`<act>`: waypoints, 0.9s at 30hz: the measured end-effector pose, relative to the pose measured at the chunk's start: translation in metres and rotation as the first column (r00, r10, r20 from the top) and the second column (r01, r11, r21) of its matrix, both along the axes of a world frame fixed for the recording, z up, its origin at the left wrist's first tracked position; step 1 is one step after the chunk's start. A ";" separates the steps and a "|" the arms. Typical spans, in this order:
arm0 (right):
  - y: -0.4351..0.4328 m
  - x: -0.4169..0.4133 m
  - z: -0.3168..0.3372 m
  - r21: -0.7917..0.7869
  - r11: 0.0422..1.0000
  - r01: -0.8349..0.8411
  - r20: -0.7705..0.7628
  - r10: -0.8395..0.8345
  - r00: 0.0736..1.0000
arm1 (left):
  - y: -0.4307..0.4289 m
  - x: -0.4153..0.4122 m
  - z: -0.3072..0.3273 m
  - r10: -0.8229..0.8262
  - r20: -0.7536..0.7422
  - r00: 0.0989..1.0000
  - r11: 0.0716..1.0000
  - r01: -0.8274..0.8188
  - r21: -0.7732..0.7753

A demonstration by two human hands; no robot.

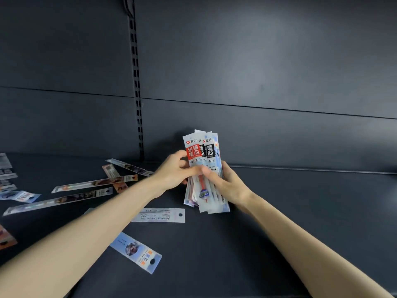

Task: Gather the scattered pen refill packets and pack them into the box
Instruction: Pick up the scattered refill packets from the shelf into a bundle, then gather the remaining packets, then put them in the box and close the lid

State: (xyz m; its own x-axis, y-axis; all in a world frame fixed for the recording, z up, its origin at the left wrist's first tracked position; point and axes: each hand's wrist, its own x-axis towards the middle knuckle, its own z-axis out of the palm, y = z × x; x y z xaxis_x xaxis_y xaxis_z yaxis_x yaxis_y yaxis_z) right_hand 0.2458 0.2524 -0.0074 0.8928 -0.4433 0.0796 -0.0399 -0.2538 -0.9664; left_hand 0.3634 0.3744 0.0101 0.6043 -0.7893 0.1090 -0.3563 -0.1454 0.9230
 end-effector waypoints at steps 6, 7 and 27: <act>-0.005 0.005 -0.009 -0.493 0.864 0.098 -0.246 -0.247 0.937 | -0.001 -0.004 -0.017 -0.067 0.125 0.990 0.987 0.047 0.157; -0.004 0.006 -0.009 -0.507 0.857 0.093 -0.249 -0.248 0.936 | -0.001 -0.007 -0.017 -0.067 0.175 0.982 0.983 0.035 0.182; -0.008 -0.002 -0.002 -0.491 0.861 0.134 -0.168 -0.245 0.955 | 0.002 -0.017 -0.018 -0.086 0.365 0.927 0.954 -0.029 0.297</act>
State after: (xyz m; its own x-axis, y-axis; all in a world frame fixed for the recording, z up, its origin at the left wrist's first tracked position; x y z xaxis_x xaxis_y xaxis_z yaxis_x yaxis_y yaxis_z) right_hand 0.2436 0.2448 -0.0098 0.8143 -0.5643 0.1359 -0.3279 -0.6404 -0.6946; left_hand 0.3462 0.3762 -0.0079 0.5422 -0.8362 0.0823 -0.6713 -0.3722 0.6410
